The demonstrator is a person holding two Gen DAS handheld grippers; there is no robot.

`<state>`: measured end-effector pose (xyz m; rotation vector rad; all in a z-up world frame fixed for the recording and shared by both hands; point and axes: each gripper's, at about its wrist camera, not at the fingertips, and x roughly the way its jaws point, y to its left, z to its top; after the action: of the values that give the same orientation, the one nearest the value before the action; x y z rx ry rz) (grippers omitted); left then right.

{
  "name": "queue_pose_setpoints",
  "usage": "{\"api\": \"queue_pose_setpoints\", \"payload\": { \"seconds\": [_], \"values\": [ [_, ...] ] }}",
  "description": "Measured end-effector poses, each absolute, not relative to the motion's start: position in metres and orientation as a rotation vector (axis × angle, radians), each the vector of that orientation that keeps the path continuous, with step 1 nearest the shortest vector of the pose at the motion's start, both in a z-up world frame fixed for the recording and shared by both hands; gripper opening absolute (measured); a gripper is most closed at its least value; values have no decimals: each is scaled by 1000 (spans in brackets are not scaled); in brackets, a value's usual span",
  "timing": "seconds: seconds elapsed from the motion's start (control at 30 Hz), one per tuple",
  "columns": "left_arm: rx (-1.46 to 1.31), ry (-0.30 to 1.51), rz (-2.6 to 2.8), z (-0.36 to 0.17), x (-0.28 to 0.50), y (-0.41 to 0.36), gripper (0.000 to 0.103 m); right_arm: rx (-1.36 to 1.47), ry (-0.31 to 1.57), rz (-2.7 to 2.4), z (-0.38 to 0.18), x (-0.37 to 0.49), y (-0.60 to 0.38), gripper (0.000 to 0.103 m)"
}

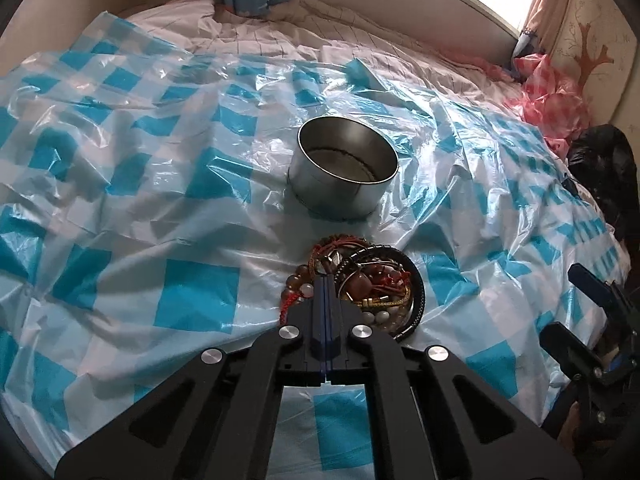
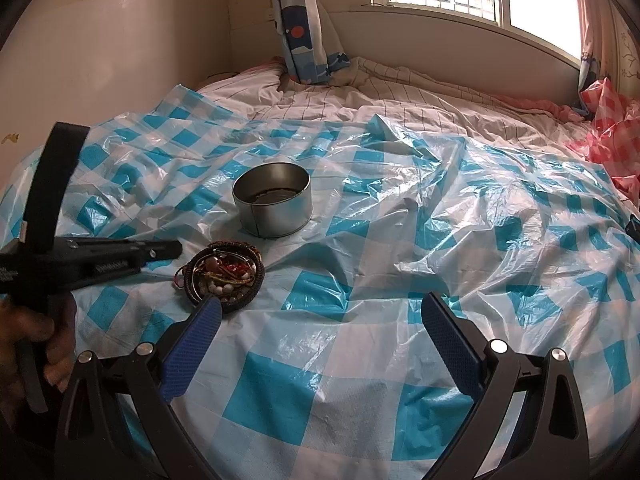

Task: Organize jewelry
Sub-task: 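Lower the left tool onto the dish and grasp the black bangle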

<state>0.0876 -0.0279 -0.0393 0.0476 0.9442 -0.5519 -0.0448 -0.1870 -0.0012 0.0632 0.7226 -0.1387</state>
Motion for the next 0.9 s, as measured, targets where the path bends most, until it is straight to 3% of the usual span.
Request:
{"api": "queue_pose_setpoints", "payload": {
  "seconds": [0.17,0.33,0.4,0.5,0.77,0.87,0.9],
  "values": [
    [49,957,-573,-43,89,-36,1,65,723,-138,-1,-45,-188,96],
    [88,965,-576,-50,89,-49,12,66,724,-135,-2,-44,-187,96],
    [77,970,-569,-52,91,-48,12,67,723,-132,-3,-43,-185,96],
    [60,1000,-584,-53,94,-46,0,67,724,-134,-3,-43,-185,96],
    [58,954,-579,-43,91,-38,0,66,725,-133,-2,-44,-188,96],
    [76,958,-592,-46,90,-45,8,59,729,-132,-4,-42,-183,96],
    [91,961,-588,-48,90,-48,19,58,729,-132,-4,-42,-183,96]
  ]
}}
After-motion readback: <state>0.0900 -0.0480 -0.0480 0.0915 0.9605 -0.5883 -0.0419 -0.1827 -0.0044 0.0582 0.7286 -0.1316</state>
